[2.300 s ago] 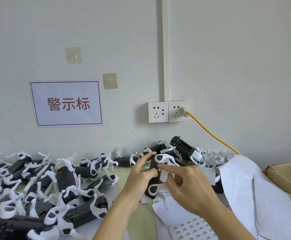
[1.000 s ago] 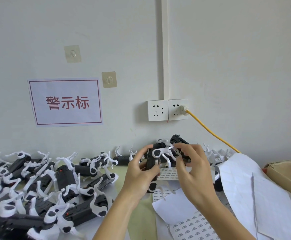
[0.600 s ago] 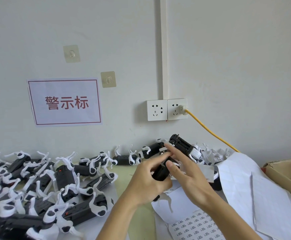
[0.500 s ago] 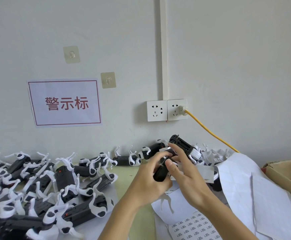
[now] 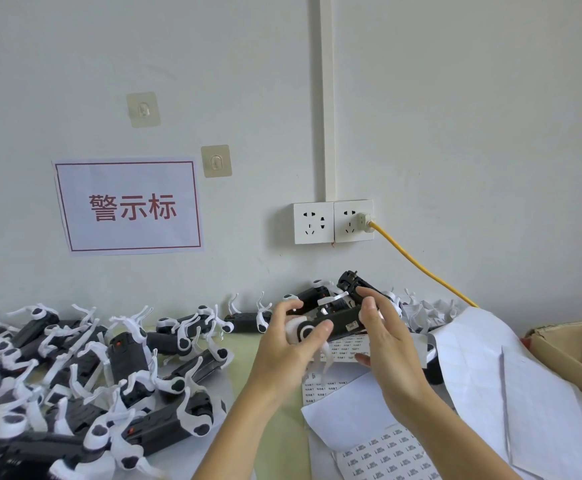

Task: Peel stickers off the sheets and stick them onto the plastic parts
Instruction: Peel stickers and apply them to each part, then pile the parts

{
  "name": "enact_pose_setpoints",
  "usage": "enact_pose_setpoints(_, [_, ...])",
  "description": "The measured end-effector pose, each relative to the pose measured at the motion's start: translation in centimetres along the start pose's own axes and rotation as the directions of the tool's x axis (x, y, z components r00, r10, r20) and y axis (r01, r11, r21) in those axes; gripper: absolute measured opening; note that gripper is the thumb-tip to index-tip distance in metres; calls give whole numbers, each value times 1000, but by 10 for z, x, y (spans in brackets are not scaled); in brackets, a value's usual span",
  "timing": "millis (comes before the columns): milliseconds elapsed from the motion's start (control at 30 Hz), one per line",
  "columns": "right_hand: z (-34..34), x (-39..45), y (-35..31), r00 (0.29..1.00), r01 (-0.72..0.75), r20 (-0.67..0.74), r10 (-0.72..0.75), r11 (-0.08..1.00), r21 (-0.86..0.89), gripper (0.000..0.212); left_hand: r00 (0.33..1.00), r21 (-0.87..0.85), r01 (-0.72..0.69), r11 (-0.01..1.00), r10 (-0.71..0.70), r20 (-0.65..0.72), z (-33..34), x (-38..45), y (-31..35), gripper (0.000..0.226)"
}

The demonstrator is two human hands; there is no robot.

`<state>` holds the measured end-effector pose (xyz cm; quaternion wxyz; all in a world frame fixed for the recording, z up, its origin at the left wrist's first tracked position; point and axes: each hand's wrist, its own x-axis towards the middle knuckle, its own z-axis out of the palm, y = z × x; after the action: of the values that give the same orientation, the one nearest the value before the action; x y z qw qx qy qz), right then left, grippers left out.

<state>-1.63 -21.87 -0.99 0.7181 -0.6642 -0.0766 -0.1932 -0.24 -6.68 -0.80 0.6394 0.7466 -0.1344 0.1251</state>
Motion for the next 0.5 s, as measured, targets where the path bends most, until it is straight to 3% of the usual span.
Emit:
enact_pose_setpoints(133, [1,0,-4,999,-11,-30,13,998,56,28,984,-280,169,945,-145,103,2,2,1,61])
enact_pose_setpoints(267, [0,-1,-5,999,-17,33,14,996,91,26,990,-437,139,889,-125,60,3,5,-1,47])
enact_pose_setpoints(433, [-5,1,-10,993,-66,108,48,984,168,9,993,-554,108,825,-119,17,-4,3,4,25])
enact_pose_setpoints(500, [-7,0,-13,990,-68,137,44,983,173,17,991,-584,114,803,-131,12,-5,2,5,22])
